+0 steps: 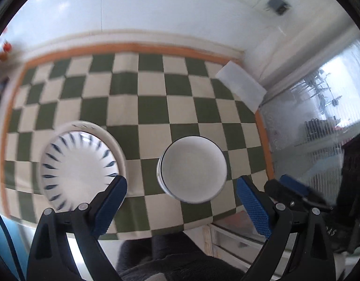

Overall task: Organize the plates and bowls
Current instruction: 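Close both grippers on the bowl stack rim and lift it, then carry the bowl stack with both grippers and lower it onto the plate stack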

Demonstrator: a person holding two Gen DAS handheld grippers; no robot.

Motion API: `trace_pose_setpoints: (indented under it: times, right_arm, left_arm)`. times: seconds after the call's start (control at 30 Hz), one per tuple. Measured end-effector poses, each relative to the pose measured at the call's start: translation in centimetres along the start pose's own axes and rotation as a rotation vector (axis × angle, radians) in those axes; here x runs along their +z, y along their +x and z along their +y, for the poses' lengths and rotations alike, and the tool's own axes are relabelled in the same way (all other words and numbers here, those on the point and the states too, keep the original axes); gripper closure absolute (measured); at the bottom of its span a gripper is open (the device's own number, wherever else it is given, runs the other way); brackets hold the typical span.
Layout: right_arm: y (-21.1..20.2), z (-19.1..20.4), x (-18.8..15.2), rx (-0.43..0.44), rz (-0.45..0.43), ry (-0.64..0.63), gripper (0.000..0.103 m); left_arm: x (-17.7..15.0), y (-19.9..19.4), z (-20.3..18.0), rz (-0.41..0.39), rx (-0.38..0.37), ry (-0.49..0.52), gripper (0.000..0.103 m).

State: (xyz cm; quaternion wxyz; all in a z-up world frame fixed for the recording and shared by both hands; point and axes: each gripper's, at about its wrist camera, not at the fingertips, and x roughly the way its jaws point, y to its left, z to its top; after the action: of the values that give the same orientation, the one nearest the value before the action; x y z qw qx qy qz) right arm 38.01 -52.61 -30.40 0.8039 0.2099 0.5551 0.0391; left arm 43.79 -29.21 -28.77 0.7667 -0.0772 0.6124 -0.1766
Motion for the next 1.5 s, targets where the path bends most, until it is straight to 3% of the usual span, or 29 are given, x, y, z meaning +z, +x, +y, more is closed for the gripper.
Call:
trace_pose_setpoints:
  times: [0.2,0.37,0.5,0.57,0.67,0.83,0.9,1.13,1.5]
  right_arm:
    - [8.8,-3.2,1.5,0.121,0.141,0.114,0.003]
    - [15.5,-4.8,1.4,0.229,0.253,0.213,0.003]
    - [19.1,-5.3,0.8,0.307,0.319,0.281,0.004]
    - [20.7,-5.3,0.5,0.331,0.341,0.303,0.004]
    - [22.3,-5.1,0.2,0.313,0.379,0.310,0.008]
    - [24.1,-4.5,0.0,0.269,0.410,0.286,0.032]
    - [24.6,-4.5,-0.1,0.260,0.417,0.294,0.039]
    - [25.6,-3.6,0.0,0.267,0.409,0.311,0.039]
    - [26.4,-1.2,0.6,0.296,0.420,0.306,0.040]
  left_arm:
    - [3.1,7.9,2.8,0.210,-0.103,-0.135,0.009]
    - [4.5,12.6,3.7,0.337,-0.200,-0.169,0.011]
    - [4.8,14.8,4.0,0.395,-0.236,-0.180,0.021]
    - [4.7,15.6,4.1,0.422,-0.224,-0.166,0.034]
    - [4.5,16.4,4.2,0.440,-0.211,-0.152,0.047]
    - [4.3,16.8,4.6,0.445,-0.171,-0.112,0.071]
    - [4.2,16.8,4.8,0.443,-0.175,-0.104,0.072]
    - [3.8,16.6,4.5,0.435,-0.128,-0.070,0.073]
    - [3.6,15.1,5.4,0.416,-0.126,-0.091,0.073]
